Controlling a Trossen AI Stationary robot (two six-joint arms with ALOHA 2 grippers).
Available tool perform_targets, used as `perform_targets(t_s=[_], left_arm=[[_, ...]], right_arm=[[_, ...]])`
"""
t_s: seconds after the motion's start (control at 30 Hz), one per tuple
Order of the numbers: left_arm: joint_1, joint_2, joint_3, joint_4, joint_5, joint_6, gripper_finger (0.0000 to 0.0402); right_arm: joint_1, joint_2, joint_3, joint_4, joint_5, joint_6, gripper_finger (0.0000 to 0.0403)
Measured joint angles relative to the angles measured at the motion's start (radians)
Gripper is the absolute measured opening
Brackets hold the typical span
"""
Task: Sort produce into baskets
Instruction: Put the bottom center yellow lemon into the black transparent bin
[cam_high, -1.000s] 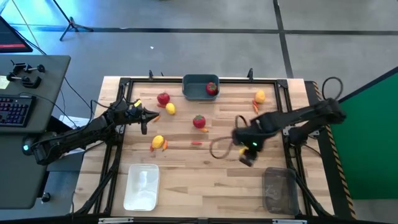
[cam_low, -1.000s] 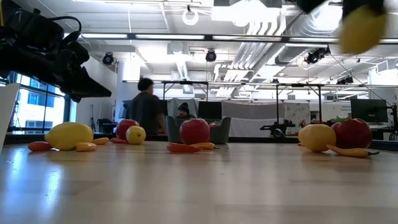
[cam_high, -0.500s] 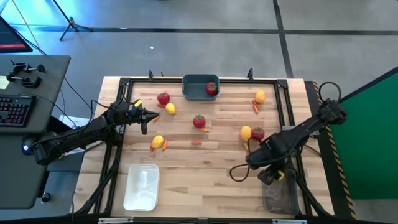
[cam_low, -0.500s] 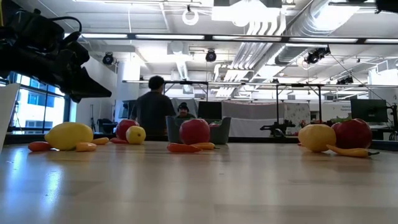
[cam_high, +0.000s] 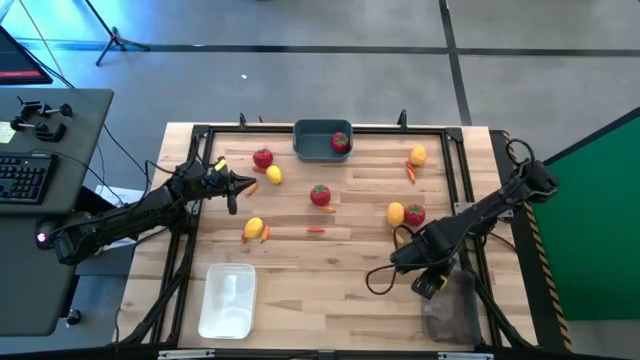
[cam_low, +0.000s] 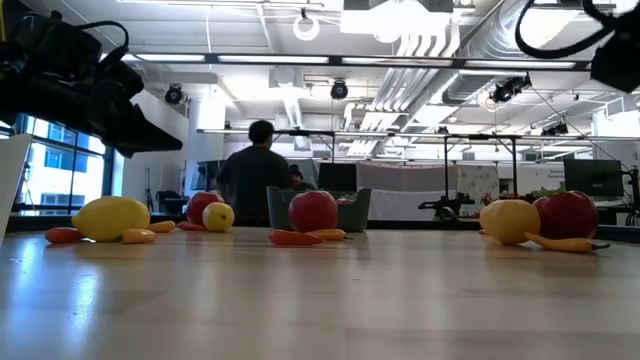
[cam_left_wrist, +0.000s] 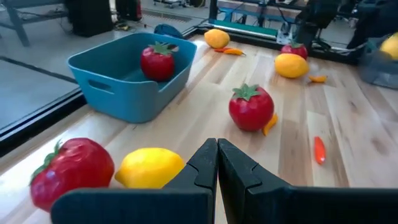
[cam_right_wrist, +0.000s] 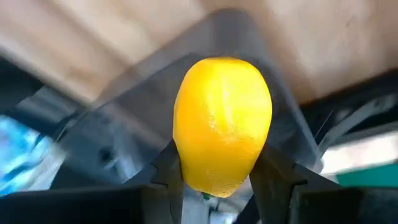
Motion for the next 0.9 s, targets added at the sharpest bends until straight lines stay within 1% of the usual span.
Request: perform_targets(t_s=[0.03,0.07,0.13,0.23,0.33,0.5,0.63,0.73,0.9], left_arm=[[-0.004,0.0,0.0,0.0,0.009,0.003,0.0],[-0.009,0.0,-0.003,0.009,0.014,0.011,0.0],[-0.017,0.001,-0.016,0.037,0.013,0.027,0.0],[-0.024,0.002,-0.02,0.045,0.011,-0.032,0.0],[-0.028,0.002,-0.02,0.046,0.012,-0.036,0.0],[-0.029,0.003,-0.02,0.048,0.012,-0.027,0.0],[-0.029,0.003,-0.02,0.048,0.012,-0.023,0.0],[-0.029,0.003,-0.02,0.034,0.014,-0.053,0.0],[-0.029,0.003,-0.02,-0.012,0.016,-0.077,0.0]], right_arm=[[0.002,0.0,-0.022,0.014,0.023,-0.001,0.0123],[0.002,0.0,-0.049,0.029,0.024,-0.01,0.0123],[0.012,0.004,-0.096,0.056,-0.002,-0.01,0.0122],[0.053,0.005,-0.126,0.091,-0.021,-0.038,0.0122],[0.077,0.005,-0.153,0.085,0.025,-0.059,0.0122],[0.081,0.004,-0.219,0.195,0.058,-0.06,0.0122],[0.087,-0.001,-0.248,0.217,0.073,-0.078,0.0123],[0.102,0.001,-0.237,0.197,0.098,-0.097,0.0141],[0.113,0.006,-0.186,0.116,0.131,-0.124,0.0205]])
